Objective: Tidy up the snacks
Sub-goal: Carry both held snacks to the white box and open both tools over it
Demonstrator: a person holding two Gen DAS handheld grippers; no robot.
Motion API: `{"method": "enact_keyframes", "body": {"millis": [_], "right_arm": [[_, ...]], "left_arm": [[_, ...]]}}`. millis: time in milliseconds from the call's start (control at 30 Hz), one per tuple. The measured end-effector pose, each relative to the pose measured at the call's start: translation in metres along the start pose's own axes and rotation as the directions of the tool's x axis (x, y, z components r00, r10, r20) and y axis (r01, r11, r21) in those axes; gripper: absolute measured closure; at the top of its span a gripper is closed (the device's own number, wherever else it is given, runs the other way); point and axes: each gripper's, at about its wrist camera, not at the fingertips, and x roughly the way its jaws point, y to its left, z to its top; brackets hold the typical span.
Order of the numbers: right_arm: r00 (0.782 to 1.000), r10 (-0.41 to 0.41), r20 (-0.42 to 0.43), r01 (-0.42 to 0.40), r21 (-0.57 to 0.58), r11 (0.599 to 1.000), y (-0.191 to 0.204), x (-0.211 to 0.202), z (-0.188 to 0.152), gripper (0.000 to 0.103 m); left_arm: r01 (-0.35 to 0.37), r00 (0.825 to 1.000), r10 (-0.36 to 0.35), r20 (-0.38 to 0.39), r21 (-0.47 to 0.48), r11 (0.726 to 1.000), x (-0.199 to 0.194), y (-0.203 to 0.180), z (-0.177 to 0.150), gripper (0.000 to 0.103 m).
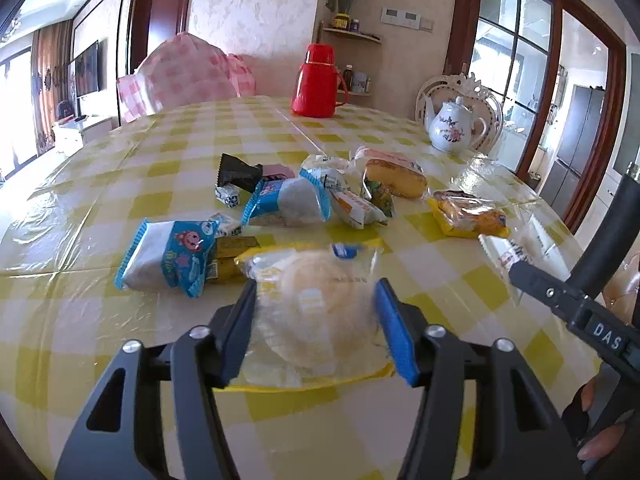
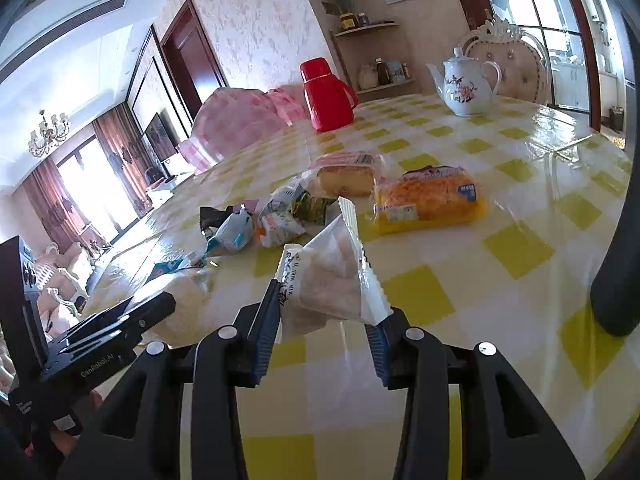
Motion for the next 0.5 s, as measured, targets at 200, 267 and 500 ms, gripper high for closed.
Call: {"method": "enact_keyframes", "body": {"millis": [200,267,500], "right_arm": [[1.000,0.023,-0.017,-0.023,-0.006,1.000,0.011,-0.003,-0.008,0.063],[1.000,0.020,-0.023,-0.020,-0.006,1.000,0.012,-0.002,-0.008,0.063],[0.999,0.020,-0.025,-0.019,0.009,1.000,0.009,-0.001,-0.009,0.063]], "left_arm": [[0.000,1.000,0.000,0.007,0.005,1.000,-0.015,0.002,0.002,0.073],[0.013,0.999,-0.013,-0.048,-0.011,1.000,-0.008,0.007,0.001,0.071],[-0.046,0.979,0.053,-0.198,0.042,0.998,0.020,0.002,-0.001,0.002]]}}
